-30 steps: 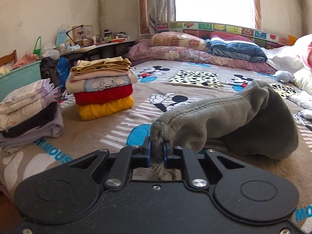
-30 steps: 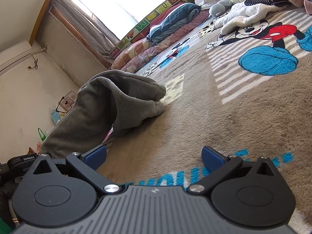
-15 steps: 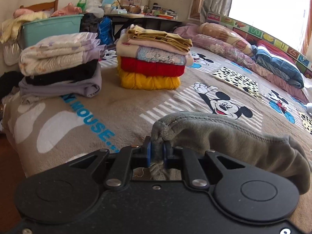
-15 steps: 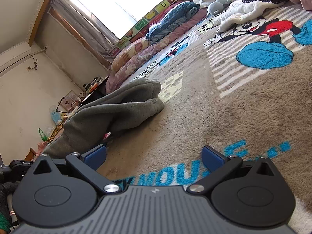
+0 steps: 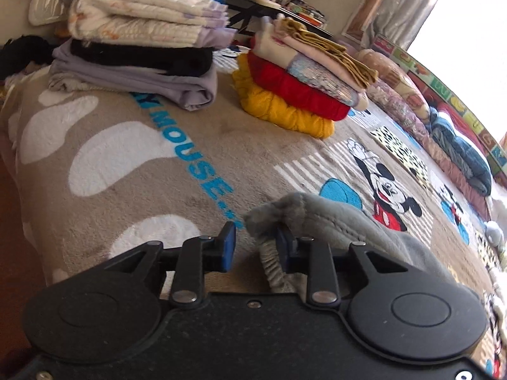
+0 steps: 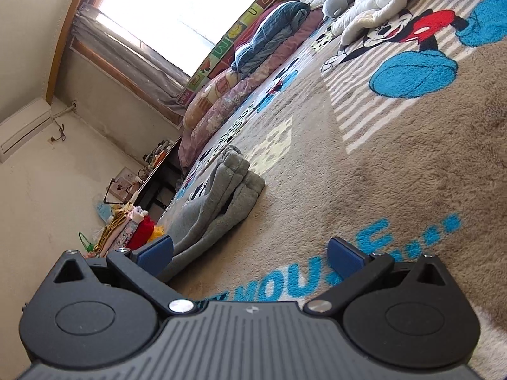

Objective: Fold clothes

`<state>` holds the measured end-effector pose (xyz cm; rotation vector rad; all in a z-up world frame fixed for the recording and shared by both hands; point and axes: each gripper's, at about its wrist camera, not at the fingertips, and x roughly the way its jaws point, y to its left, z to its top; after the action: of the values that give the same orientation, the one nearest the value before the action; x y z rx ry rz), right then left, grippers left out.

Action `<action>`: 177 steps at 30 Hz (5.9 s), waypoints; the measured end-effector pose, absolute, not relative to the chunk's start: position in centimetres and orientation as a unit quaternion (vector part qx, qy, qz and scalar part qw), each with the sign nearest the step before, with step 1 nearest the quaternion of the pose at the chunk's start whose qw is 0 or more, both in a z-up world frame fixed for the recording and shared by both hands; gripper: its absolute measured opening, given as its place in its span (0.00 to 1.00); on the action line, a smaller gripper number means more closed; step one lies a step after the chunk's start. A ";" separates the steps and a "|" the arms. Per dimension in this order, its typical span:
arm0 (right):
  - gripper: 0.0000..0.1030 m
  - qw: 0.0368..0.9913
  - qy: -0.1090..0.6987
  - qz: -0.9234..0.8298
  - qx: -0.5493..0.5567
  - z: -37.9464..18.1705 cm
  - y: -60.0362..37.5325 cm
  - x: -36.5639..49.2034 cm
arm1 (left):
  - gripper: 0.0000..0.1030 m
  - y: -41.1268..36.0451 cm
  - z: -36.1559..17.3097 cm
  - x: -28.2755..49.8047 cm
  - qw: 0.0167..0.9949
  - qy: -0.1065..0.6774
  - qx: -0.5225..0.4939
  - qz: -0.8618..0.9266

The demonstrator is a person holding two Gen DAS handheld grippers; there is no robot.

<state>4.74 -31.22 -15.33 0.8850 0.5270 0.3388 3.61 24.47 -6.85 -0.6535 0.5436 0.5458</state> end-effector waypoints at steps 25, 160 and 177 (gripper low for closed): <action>1.00 0.797 0.339 0.158 0.474 -15.1 -23.7 21.0 | 0.54 31.4 -12.7 3.1 0.737 0.215 -0.639 0.049; 0.38 0.941 0.303 0.064 0.134 -10.4 -35.1 27.1 | 0.18 13.0 -7.8 29.3 0.945 0.312 0.004 -0.096; 0.26 0.969 0.208 0.056 0.125 -8.3 -35.5 20.5 | 0.11 12.3 -5.4 22.7 0.969 0.212 0.074 -0.100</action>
<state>20.48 -35.46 -8.26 0.2525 0.4201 0.1138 22.72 12.33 -5.36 0.1487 0.4288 -0.2030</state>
